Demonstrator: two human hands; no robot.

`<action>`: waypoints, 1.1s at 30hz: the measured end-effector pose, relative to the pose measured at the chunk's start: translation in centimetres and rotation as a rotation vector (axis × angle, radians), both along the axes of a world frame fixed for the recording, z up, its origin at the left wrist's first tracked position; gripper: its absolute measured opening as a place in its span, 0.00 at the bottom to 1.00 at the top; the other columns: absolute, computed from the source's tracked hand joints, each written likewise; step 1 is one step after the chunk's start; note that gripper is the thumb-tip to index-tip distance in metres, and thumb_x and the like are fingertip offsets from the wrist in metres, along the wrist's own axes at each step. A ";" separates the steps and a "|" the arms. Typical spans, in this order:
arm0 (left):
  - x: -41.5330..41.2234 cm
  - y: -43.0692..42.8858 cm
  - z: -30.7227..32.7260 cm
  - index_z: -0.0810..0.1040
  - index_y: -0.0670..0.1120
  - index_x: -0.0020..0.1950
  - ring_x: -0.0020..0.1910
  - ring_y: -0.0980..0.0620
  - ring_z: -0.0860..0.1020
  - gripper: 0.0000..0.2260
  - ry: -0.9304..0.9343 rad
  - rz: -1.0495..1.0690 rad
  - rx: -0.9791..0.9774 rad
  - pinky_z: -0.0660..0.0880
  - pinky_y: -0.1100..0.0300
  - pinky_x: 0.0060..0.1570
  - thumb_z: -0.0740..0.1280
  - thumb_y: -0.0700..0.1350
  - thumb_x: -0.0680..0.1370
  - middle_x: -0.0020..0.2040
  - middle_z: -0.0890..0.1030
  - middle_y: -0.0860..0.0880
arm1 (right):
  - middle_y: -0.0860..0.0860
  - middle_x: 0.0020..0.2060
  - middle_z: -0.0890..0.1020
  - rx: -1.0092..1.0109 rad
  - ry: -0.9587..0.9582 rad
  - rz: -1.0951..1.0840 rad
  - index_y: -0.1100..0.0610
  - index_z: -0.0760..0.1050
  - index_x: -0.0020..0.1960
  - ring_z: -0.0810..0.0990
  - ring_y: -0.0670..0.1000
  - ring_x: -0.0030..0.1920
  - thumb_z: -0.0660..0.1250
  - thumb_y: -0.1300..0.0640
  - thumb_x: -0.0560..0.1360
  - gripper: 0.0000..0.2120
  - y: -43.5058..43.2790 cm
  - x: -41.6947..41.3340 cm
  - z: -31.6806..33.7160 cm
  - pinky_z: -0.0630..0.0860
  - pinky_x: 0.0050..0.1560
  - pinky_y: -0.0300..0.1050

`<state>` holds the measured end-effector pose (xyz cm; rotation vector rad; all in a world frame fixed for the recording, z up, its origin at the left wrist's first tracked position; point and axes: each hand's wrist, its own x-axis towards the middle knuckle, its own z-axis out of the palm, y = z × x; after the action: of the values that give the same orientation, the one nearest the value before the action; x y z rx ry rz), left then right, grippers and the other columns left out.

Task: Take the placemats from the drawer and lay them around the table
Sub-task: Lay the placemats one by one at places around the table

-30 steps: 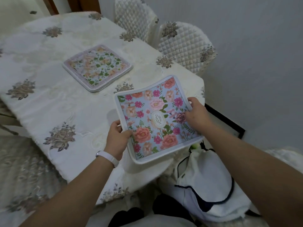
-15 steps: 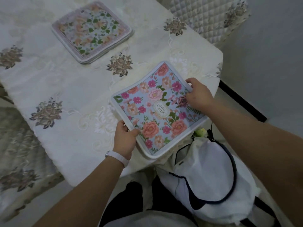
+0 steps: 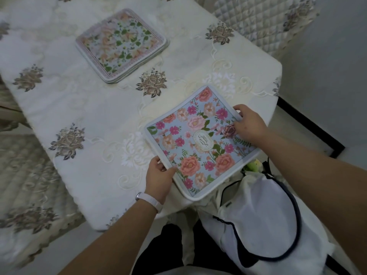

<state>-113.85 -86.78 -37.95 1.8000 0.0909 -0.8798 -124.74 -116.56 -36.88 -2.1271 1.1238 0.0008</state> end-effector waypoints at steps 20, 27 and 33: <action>7.3 -6.8 -3.5 0.43 0.51 0.79 0.78 0.53 0.38 0.40 -1.092 -1.170 0.405 0.37 0.49 0.75 0.45 0.74 0.75 0.80 0.43 0.51 | 0.48 0.80 0.46 -0.405 0.214 0.728 0.48 0.46 0.80 0.42 0.53 0.79 0.41 0.34 0.80 0.33 7.1 5.8 -3.3 0.38 0.76 0.57; 11.1 -9.8 -3.7 0.40 0.46 0.79 0.77 0.54 0.36 0.50 -1.102 -1.163 0.466 0.38 0.49 0.75 0.44 0.79 0.69 0.79 0.40 0.50 | 0.46 0.79 0.43 -0.470 0.205 0.776 0.51 0.39 0.80 0.39 0.51 0.79 0.39 0.32 0.78 0.37 5.0 10.9 -4.5 0.40 0.76 0.58; 13.8 -10.9 -4.0 0.41 0.46 0.80 0.78 0.54 0.40 0.49 -1.111 -1.132 0.444 0.41 0.51 0.75 0.47 0.78 0.71 0.80 0.42 0.51 | 0.47 0.80 0.46 -0.507 0.163 0.752 0.50 0.42 0.80 0.43 0.50 0.79 0.40 0.31 0.78 0.37 3.4 14.0 -5.2 0.41 0.76 0.57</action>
<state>-100.07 -97.66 -41.98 2.5083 -1.6714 -0.4284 -110.77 -113.19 -42.05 -2.9364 0.3557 0.2649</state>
